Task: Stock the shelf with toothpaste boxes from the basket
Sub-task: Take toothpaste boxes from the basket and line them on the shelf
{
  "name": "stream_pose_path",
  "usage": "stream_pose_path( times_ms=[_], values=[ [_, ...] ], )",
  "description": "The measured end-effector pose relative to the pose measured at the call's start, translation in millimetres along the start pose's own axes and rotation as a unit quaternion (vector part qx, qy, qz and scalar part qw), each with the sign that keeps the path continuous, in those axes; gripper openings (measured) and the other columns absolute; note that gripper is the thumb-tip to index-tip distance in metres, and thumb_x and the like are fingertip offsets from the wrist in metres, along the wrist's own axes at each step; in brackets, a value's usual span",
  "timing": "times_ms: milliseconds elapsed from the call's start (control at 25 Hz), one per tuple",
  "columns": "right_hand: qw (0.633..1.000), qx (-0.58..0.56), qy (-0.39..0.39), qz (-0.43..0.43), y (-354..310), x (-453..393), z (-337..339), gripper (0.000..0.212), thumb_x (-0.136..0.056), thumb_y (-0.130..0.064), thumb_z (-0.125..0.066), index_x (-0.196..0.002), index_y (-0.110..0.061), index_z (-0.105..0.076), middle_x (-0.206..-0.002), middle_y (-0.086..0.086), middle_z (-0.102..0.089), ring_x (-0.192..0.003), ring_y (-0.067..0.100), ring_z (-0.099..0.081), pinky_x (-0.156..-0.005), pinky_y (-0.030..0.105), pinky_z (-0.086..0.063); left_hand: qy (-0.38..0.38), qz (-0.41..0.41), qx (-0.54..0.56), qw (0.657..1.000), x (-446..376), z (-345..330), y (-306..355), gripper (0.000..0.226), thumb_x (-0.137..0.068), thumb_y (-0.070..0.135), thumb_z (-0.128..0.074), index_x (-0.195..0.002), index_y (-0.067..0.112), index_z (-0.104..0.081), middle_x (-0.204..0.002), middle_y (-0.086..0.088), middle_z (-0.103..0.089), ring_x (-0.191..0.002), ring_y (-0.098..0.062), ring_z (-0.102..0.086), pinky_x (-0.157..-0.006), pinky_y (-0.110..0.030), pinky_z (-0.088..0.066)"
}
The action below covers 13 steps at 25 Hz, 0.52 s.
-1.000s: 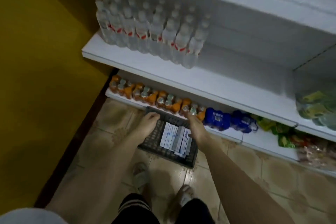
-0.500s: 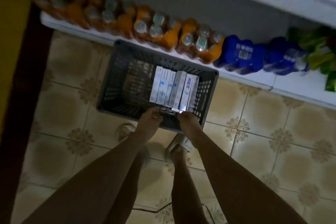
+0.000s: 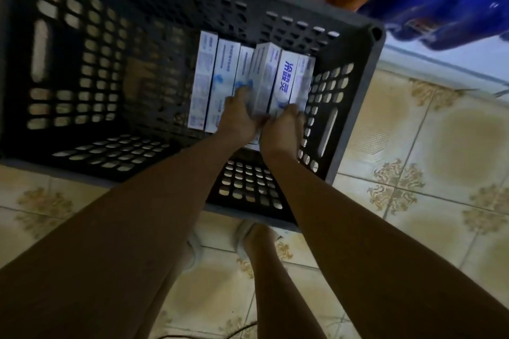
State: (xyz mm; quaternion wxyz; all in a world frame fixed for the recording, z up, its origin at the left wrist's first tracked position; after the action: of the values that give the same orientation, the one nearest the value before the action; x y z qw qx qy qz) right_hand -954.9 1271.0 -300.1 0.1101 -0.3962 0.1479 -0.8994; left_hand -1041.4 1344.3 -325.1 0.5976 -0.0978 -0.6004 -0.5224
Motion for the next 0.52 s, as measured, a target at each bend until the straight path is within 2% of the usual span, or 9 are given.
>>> stream_pose_path(
  times_ms=[80, 200, 280, 320, 360, 440, 520],
  values=[
    [0.999, -0.001, 0.039, 0.003, 0, -2, -4, 0.039, -0.098, -0.006, -0.044, -0.137, -0.004, -0.039, -0.139, 0.018, -0.044, -0.114, 0.026, -0.051, -0.087, 0.029, -0.047, 0.001, -0.013, -0.010, 1.000, -13, -3, -2, 0.086, -0.073, 0.017, -0.084, -0.143, 0.025, -0.035, -0.132, -0.014, -0.048, -0.119, -0.032, -0.052, -0.098, -0.049, -0.049],
    [0.999, 0.010, 0.033, 0.019, 1, -2, -13, 0.041, -0.097, -0.006, -0.051, -0.136, -0.001, -0.040, -0.138, 0.020, -0.041, -0.125, 0.034, -0.047, -0.100, 0.038, -0.048, -0.037, -0.015, 0.004, 0.999, -19, 7, -8, 0.078, -0.081, 0.007, -0.077, -0.145, 0.022, -0.035, -0.128, -0.003, -0.054, -0.114, -0.019, -0.056, -0.093, -0.031, -0.050],
    [1.000, -0.008, 0.016, 0.016, 2, -5, -19, 0.040, -0.097, -0.013, -0.054, -0.133, -0.001, -0.043, -0.136, 0.019, -0.041, -0.125, 0.035, -0.047, -0.101, 0.044, -0.048, -0.087, 0.010, 0.070, 0.994, -19, 16, -14, 0.073, -0.086, 0.004, -0.071, -0.149, 0.020, -0.037, -0.136, 0.001, -0.056, -0.119, -0.017, -0.057, -0.098, -0.034, -0.050],
    [1.000, -0.017, 0.012, 0.015, 0, -7, -19, 0.039, -0.096, -0.015, -0.055, -0.132, -0.002, -0.044, -0.135, 0.018, -0.043, -0.124, 0.034, -0.048, -0.100, 0.046, -0.049, -0.097, 0.031, 0.098, 0.990, -18, 22, -17, 0.067, -0.089, 0.004, -0.066, -0.149, 0.020, -0.038, -0.135, 0.001, -0.058, -0.119, -0.019, -0.058, -0.095, -0.036, -0.052],
    [0.999, -0.026, 0.012, 0.014, -1, -8, -18, 0.038, -0.095, -0.016, -0.057, -0.129, -0.004, -0.045, -0.133, 0.017, -0.046, -0.123, 0.033, -0.049, -0.098, 0.046, -0.050, -0.102, 0.055, 0.129, 0.985, -15, 24, -16, 0.059, -0.093, 0.006, -0.060, -0.147, 0.021, -0.041, -0.132, 0.001, -0.060, -0.115, -0.019, -0.060, -0.089, -0.036, -0.053],
    [0.999, -0.035, 0.007, 0.013, -6, -8, -19, 0.034, -0.094, -0.015, -0.058, -0.125, -0.007, -0.046, -0.127, 0.014, -0.052, -0.119, 0.031, -0.054, -0.094, 0.047, -0.053, -0.103, 0.085, 0.153, 0.979, -10, 25, -13, 0.040, -0.099, 0.022, -0.053, -0.139, 0.023, -0.048, -0.121, 0.003, -0.062, -0.109, -0.019, -0.061, -0.078, -0.033, -0.052],
    [1.000, -0.023, -0.004, 0.013, -12, -5, -25, 0.033, -0.097, -0.014, -0.053, -0.128, -0.007, -0.043, -0.123, 0.014, -0.057, -0.113, 0.031, -0.058, -0.092, 0.046, -0.054, -0.086, 0.054, 0.110, 0.989, -12, 22, -12, 0.041, -0.094, 0.037, -0.062, -0.129, 0.022, -0.050, -0.116, 0.003, -0.064, -0.103, -0.014, -0.063, -0.082, -0.031, -0.053]
  ],
)
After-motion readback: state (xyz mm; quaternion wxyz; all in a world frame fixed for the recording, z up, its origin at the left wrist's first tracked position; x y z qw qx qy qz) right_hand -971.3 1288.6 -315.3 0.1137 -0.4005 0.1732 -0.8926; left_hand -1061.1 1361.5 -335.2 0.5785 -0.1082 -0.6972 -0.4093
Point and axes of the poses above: each hand's wrist, its own x-axis away from the middle knuckle, its own z-axis out of the back of the hand, y = z × x, the point moved 4 cm from there along -x, towards the middle knuckle
